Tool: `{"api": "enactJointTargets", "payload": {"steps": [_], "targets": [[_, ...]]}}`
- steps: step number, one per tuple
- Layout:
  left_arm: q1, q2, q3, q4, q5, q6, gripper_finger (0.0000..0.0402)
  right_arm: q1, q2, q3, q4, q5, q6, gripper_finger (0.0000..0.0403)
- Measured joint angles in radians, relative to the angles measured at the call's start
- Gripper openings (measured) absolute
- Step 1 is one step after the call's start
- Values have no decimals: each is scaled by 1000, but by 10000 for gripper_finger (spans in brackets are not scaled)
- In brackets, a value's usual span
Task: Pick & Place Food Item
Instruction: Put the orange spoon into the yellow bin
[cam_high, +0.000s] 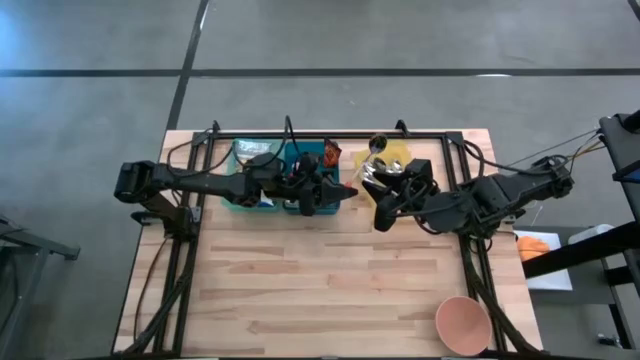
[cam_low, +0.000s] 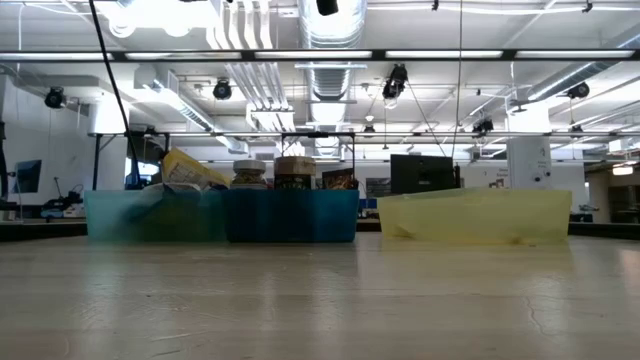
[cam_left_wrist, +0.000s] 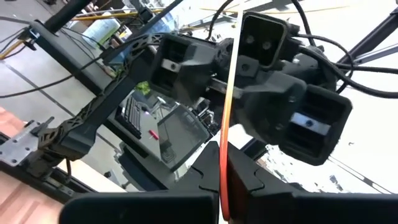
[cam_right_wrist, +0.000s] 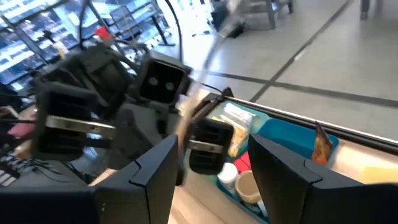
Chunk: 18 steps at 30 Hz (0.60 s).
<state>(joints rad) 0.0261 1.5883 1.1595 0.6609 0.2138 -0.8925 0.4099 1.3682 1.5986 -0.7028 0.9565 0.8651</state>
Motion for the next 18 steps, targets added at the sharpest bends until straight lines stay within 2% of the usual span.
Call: {"api": "enactJointTargets", "payload": {"steps": [5,18], "targets": [[0,0,0,-4,4,3,1,0,4,0,92,0,-83,191],[-2,-1,0,-4,15,6,0,-48,17,0,123,-38,-115,191]]}}
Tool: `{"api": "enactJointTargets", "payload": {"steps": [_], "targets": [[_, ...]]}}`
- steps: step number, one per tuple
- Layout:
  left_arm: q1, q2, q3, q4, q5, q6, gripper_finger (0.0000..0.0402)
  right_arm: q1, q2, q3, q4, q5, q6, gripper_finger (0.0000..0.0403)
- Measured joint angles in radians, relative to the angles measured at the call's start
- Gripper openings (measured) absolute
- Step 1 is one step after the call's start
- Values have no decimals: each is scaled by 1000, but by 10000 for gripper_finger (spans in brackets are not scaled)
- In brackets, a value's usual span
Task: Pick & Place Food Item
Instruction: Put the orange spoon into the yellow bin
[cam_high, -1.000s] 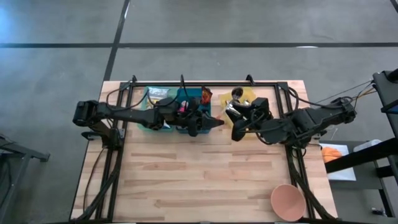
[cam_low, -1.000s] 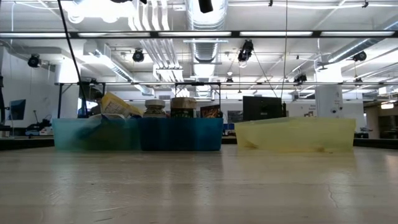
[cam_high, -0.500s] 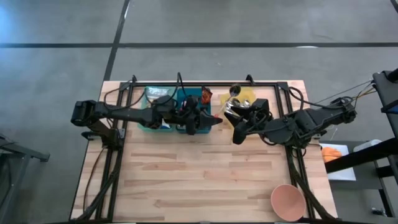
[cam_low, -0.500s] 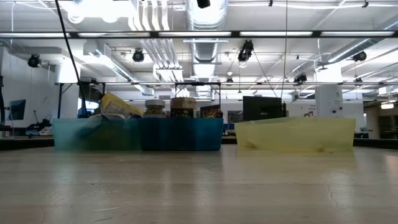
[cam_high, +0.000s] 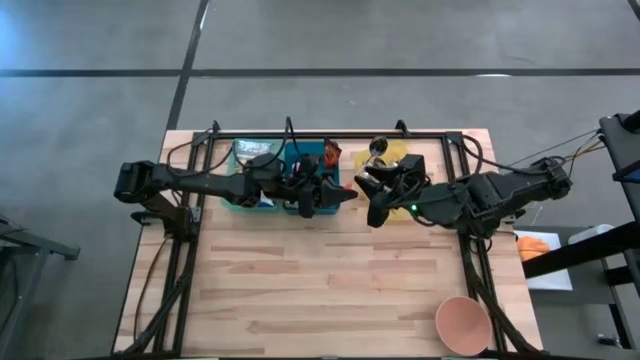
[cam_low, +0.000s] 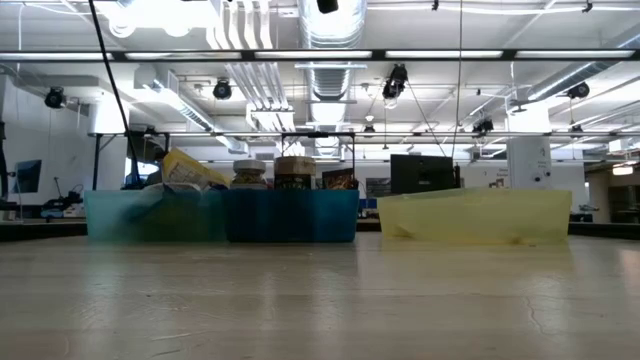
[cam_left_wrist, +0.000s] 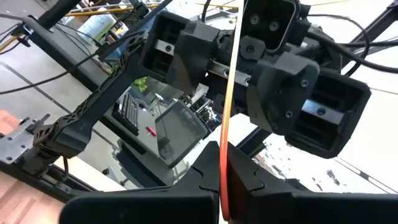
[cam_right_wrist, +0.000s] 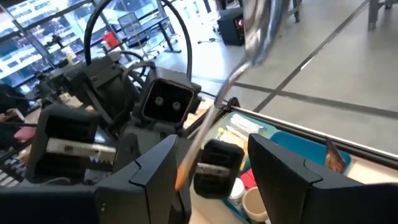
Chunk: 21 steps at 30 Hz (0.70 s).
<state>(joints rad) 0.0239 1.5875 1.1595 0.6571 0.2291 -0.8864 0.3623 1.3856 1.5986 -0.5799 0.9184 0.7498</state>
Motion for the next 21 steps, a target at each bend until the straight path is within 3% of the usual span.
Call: {"api": "enactJointTargets", "payload": {"steps": [8,11,16,21], "targets": [[-10,0,0,-3,11,13,0,-51,27,0,59,-59,-56,184],[-9,0,0,-3,14,15,0,-52,28,0,61,-64,-64,144],[-9,0,0,-10,11,15,0,-50,27,0,68,-73,-90,32],[-9,0,0,-2,17,24,0,-51,22,1,87,-113,-101,14]]}}
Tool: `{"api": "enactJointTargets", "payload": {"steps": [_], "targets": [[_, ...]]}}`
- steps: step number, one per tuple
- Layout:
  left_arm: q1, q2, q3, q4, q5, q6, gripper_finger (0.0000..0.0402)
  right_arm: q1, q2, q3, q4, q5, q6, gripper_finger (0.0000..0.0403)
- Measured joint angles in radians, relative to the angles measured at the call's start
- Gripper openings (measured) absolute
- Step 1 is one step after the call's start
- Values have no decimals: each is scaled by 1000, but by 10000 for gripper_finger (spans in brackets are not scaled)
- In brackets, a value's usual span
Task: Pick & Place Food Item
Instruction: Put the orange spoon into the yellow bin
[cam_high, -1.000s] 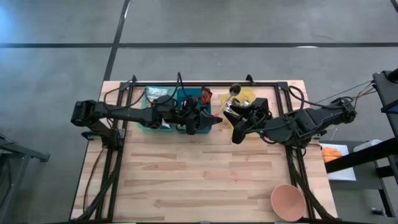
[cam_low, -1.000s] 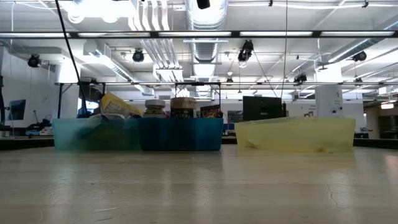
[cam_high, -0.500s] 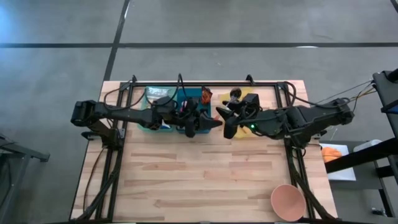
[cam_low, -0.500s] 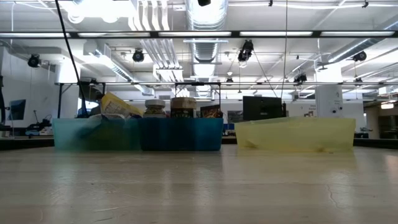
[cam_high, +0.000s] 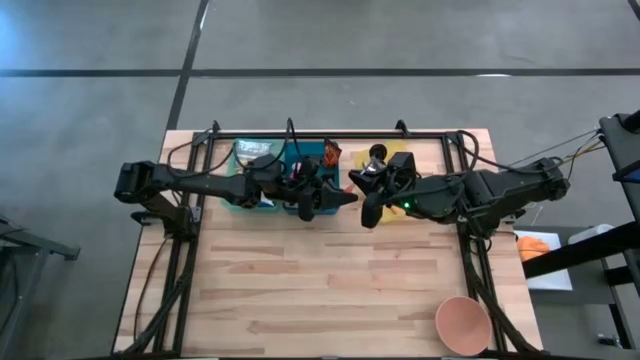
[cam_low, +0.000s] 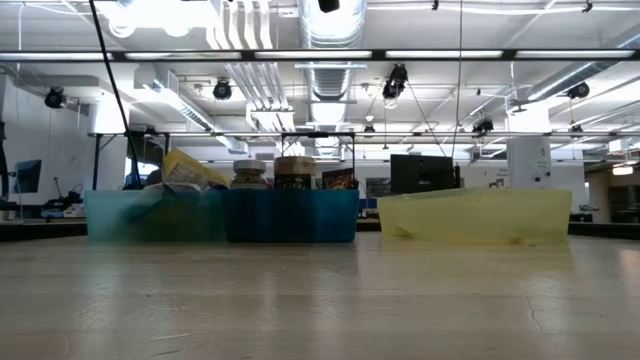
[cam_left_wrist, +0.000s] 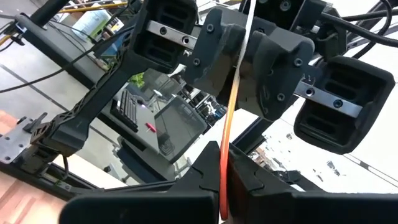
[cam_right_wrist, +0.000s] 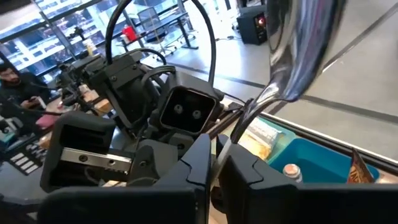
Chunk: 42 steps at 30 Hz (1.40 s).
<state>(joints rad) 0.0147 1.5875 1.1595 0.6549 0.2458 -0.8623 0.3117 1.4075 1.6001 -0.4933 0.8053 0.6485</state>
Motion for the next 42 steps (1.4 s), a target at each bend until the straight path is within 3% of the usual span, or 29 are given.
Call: {"api": "enactJointTargets", "payload": {"steps": [5,10,17,30,42], "targets": [[0,0,0,-8,-1,-25,14,-3,-4,0,-8,-22,-13,10],[1,0,0,-27,-6,-68,63,-23,-20,0,-45,-101,-28,7],[1,0,0,-36,60,-89,128,-62,-41,27,-145,-226,1,7],[-3,-5,0,-54,128,-108,241,-104,-46,131,-327,-257,-25,7],[-5,-5,1,-86,147,-126,268,-231,-47,180,-495,-333,-23,7]]}}
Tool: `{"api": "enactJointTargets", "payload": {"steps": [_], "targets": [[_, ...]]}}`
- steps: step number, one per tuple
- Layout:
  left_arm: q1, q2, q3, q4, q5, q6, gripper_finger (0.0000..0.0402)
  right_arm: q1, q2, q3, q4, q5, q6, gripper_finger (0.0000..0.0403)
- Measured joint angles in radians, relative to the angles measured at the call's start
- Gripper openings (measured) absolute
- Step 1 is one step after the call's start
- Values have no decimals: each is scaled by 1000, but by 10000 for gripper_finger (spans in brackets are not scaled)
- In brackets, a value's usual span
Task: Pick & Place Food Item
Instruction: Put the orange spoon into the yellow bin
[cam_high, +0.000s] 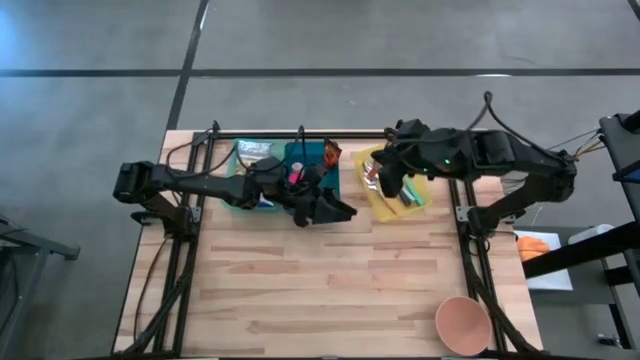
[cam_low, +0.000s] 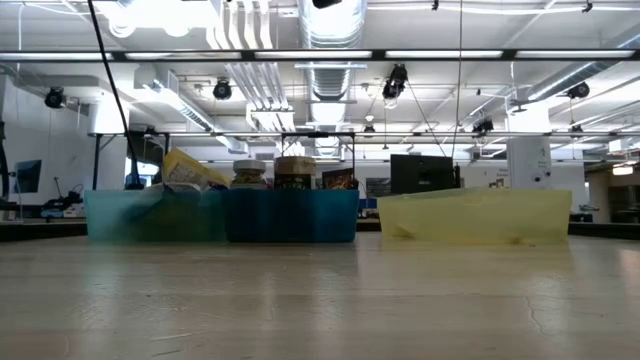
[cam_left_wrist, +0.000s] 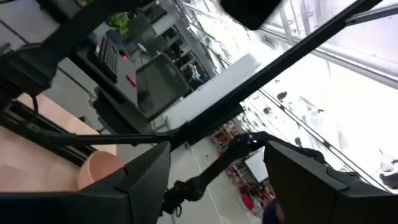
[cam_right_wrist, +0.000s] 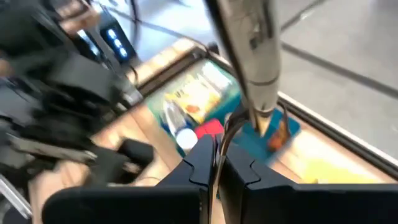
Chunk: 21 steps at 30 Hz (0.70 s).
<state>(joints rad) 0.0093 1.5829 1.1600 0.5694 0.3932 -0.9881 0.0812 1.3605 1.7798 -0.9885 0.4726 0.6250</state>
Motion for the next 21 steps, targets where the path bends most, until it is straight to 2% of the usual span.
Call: {"api": "enactJointTargets", "payload": {"steps": [5,9,15,21], "targets": [[-16,0,0,-7,76,-33,268,-128,0,-27,-86,-106,-4,7],[-39,-34,-1,-105,93,-40,268,-259,0,-76,-139,-195,-41,7],[-61,-153,-2,-377,-24,57,268,-445,1,-241,-137,-431,-107,7],[-81,-295,-2,-532,-124,163,268,-556,1,-461,-99,-528,-164,8]]}}
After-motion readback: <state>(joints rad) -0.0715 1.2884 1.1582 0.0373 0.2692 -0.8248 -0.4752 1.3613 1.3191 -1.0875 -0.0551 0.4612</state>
